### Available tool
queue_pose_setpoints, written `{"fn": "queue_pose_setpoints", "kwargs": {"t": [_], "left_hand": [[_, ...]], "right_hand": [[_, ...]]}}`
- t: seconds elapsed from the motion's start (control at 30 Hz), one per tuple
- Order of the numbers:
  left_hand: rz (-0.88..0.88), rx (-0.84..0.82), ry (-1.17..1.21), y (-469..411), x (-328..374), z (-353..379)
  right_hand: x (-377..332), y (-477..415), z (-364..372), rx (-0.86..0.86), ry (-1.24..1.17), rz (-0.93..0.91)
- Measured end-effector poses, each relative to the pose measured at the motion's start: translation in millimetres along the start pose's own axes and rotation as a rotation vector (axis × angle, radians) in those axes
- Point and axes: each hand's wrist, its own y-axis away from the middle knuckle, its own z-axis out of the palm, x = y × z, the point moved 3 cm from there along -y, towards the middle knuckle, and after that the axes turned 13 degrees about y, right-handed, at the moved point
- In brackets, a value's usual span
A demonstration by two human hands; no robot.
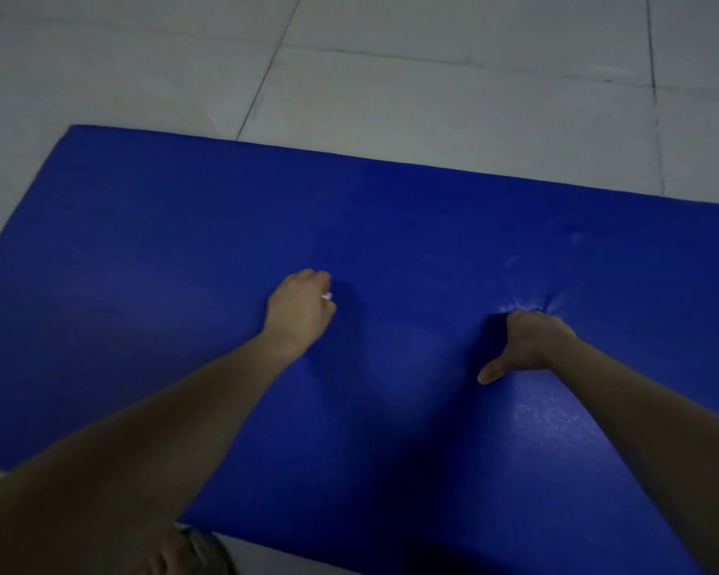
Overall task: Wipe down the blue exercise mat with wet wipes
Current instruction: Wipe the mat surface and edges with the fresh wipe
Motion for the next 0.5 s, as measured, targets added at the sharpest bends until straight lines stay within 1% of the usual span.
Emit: {"fn": "queue_pose_setpoints", "kwargs": {"t": [0.07,0.17,0.33,0.43,0.5], "left_hand": [[-0.076,0.045,0.004,1,-23,-11],[-0.073,0.079,0.011,11,-12,-3],[0.106,0.007,0.109,43,71,56],[0.278,-0.047,0.097,65,131,99],[0.329,-0.08,0.1,79,155,120]], "right_hand": [[0,0,1,0.0,0.005,0.0],[0,0,1,0.001,0.003,-0.004],[1,-2,3,0.026,0.012,-0.009],[1,-4,3,0.053,0.009,-0.004],[1,-7,5,0.06,0.023,-0.004]]}}
